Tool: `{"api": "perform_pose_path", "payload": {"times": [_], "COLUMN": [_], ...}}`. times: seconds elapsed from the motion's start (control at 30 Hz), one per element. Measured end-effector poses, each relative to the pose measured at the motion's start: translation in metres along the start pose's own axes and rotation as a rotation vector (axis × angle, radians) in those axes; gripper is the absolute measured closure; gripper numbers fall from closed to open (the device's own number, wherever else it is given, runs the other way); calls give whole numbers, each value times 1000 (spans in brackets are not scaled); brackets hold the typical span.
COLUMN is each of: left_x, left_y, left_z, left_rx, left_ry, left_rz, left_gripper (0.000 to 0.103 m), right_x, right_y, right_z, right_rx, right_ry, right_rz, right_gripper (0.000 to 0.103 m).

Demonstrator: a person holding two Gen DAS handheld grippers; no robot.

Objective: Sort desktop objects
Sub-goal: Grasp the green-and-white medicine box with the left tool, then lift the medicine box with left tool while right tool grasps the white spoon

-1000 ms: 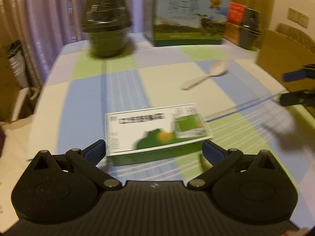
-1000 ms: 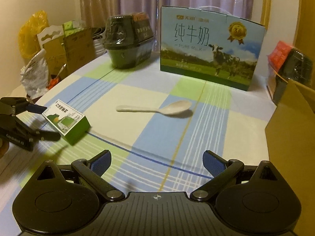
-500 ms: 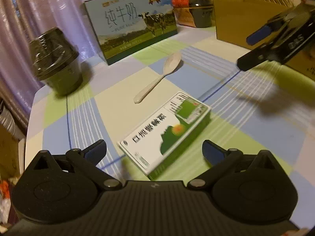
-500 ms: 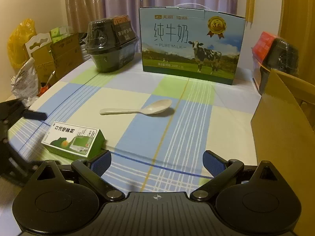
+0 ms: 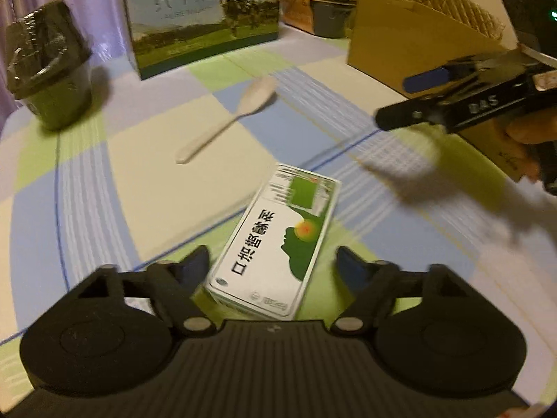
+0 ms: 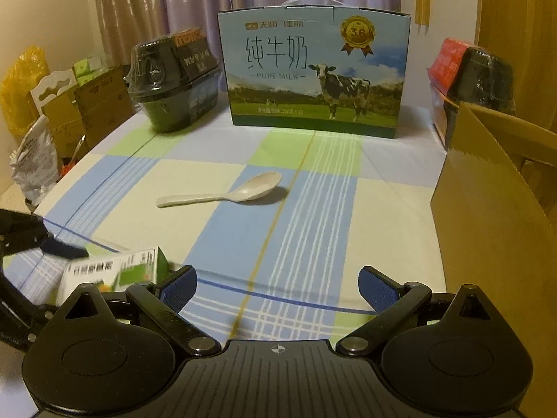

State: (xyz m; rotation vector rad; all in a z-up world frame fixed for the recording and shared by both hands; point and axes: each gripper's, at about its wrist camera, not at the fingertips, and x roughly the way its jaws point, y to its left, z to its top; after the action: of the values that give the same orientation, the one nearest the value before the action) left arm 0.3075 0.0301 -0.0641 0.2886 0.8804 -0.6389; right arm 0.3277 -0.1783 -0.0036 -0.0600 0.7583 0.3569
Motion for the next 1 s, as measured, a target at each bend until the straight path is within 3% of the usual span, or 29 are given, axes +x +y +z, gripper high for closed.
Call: {"api": "perform_pose_path", "payload": {"times": [0.2, 0.23, 0.3, 0.57, 0.67, 0.73, 0.83, 0.9, 1.0], "left_x": [21, 21, 19, -7, -14, -16, -19, -24, -23], "left_y": [-21, -22, -23, -13, -6, 1, -6, -18, -33], "left_z": [4, 4, 5, 13, 15, 16, 14, 9, 3], "left_rx": [84, 77, 48, -85, -95, -118, -70, -6, 53], "left_ry": [42, 30, 38, -45, -61, -82, -102, -124, -114], "left_rz": [50, 47, 57, 48, 94, 81, 89, 40, 67], "left_gripper": [40, 49, 51, 52, 52, 52, 53, 53, 53], "right_x": [-3, -3, -2, 5, 13, 24, 40, 45, 47], "right_y": [0, -2, -4, 5, 14, 18, 20, 20, 19], "right_z": [-1, -1, -1, 19, 34, 41, 48, 50, 48], "right_rx": [10, 18, 26, -77, -172, -249, -334, -368, -381], "right_ry": [-4, -5, -2, -9, -10, 8, 52, 61, 61], "right_rz": [-3, -5, -7, 15, 19, -1, 0, -7, 2], "right_gripper": [6, 6, 6, 6, 7, 7, 7, 7, 7]}}
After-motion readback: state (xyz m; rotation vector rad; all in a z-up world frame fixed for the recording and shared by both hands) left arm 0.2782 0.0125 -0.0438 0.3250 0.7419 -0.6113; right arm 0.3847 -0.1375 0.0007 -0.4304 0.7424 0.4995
